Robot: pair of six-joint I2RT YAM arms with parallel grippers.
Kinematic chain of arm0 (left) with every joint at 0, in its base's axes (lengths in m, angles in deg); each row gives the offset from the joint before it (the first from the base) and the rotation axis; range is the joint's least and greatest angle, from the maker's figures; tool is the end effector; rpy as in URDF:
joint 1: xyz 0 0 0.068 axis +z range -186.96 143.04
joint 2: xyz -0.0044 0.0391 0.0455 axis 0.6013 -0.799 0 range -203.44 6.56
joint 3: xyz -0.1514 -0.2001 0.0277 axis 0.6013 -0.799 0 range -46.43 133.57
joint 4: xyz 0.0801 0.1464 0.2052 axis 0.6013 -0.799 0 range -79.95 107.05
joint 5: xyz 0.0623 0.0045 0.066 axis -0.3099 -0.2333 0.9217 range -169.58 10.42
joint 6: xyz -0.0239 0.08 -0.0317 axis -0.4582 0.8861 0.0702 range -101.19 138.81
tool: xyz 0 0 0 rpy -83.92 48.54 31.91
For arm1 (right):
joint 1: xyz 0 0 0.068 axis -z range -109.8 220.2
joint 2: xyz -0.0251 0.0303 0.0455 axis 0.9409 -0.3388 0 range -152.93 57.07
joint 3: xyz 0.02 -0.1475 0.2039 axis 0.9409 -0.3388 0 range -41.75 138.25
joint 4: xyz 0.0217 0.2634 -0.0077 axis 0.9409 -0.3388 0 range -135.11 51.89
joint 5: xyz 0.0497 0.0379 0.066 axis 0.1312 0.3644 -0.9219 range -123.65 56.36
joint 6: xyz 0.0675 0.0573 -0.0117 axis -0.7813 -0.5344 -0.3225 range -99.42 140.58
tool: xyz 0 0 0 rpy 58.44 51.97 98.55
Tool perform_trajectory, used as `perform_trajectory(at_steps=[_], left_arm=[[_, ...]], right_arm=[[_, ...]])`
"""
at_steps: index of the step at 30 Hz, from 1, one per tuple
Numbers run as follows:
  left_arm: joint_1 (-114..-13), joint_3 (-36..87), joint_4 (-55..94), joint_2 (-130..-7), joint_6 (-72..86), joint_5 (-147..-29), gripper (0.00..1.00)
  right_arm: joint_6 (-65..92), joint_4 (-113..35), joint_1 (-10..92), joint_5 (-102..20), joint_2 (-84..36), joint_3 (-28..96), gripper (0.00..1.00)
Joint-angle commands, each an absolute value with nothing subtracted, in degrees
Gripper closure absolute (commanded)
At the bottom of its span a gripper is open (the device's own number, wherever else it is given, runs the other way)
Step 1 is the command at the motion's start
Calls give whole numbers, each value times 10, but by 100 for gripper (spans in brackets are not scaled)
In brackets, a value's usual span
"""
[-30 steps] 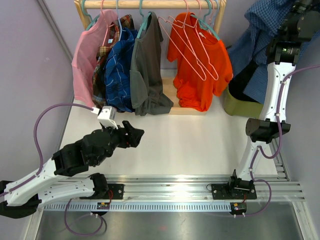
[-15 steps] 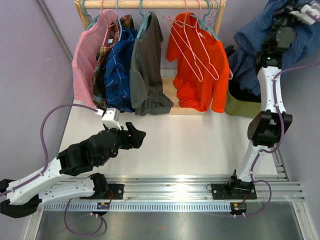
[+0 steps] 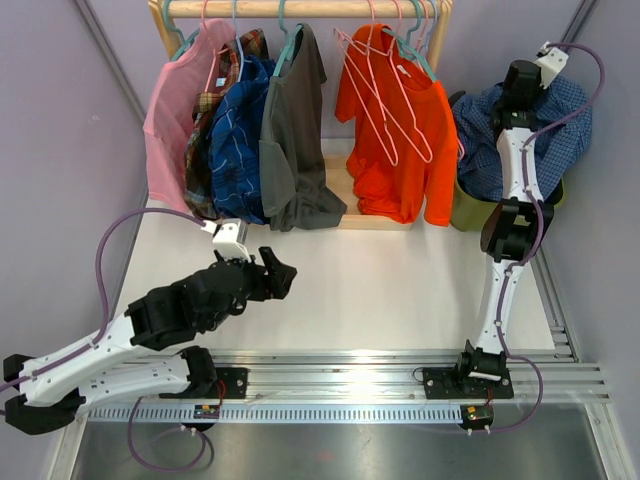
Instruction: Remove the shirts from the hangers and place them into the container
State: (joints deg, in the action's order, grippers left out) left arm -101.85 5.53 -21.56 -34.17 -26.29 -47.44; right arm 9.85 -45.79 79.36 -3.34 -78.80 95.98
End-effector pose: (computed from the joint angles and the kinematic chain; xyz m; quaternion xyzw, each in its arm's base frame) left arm 0.1203 -0.1570 0.3141 -0.0007 0.8335 -0.2734 0.4802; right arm 0.5686 -0.1324 0.3361 0.2963 0.6753 -0.1852 0.6496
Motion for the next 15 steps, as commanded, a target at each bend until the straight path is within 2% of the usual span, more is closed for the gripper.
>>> perform_trajectory(at_steps=[1, 4, 6, 11, 15], left_arm=[[-1016, 49, -176, -349, -266, -482, 21], [-1015, 42, -164, -349, -264, -492, 21], [-1014, 39, -161, -349, -264, -495, 21], [-1013, 28, -156, -344, -272, -501, 21], [-1014, 19, -149, -340, -273, -509, 21]], right_arm=[[41, -736, 795, -49, -856, 1078, 100], [6, -768, 797, -80, -860, 1010, 100], [-19, -780, 805, -142, -862, 980, 100], [-44, -942, 817, -241, -960, 1059, 100], [-37, -921, 820, -247, -947, 991, 100]])
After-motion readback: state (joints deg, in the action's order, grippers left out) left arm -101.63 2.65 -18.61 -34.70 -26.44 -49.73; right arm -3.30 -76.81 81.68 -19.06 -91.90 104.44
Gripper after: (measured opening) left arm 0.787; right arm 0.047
